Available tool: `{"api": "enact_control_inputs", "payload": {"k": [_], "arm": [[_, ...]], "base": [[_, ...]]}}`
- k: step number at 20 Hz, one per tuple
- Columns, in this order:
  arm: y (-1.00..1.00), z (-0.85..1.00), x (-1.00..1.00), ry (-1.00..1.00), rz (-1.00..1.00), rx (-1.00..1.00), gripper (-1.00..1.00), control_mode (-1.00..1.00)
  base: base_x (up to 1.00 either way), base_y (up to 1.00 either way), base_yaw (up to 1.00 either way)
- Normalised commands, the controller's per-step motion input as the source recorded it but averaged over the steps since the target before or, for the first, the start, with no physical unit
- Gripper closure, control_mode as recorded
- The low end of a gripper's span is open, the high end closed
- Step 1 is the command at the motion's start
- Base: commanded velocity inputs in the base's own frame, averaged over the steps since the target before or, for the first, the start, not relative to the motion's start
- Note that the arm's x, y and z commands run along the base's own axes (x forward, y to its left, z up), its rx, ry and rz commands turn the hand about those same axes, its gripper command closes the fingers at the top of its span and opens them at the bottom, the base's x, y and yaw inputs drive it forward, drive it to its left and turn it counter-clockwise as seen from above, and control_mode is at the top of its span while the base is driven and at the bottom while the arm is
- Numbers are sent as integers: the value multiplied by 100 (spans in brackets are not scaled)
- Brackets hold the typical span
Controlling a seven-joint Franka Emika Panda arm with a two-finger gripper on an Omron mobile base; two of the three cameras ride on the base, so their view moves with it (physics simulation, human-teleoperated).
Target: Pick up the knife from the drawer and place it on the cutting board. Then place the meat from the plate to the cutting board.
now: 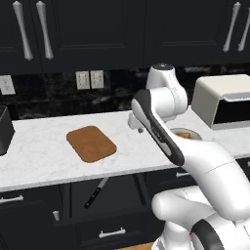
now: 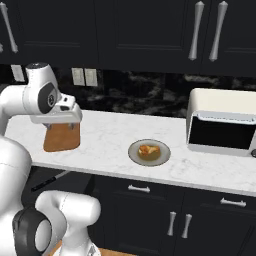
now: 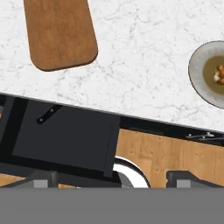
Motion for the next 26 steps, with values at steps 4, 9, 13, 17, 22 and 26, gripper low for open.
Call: {"api": "enact_control_inputs", "payload": {"k": [4,9,13,17,22,26], "arm": [[-27,-1,-10,-1,-6,12,-100,-100],[0,-4,-4,-1,0,0,-100,-100],[0,0,-2,0,0,0,-100,-100],[0,0,0,0,0,0,-100,100],[0,0,0,0,0,0,-100,100],[0,0,0,0,0,0,-100,100]], "base": [[0,0,0],[0,0,0],[0,0,0],[0,-24,0],[0,-60,-3],[0,-48,-1]]}}
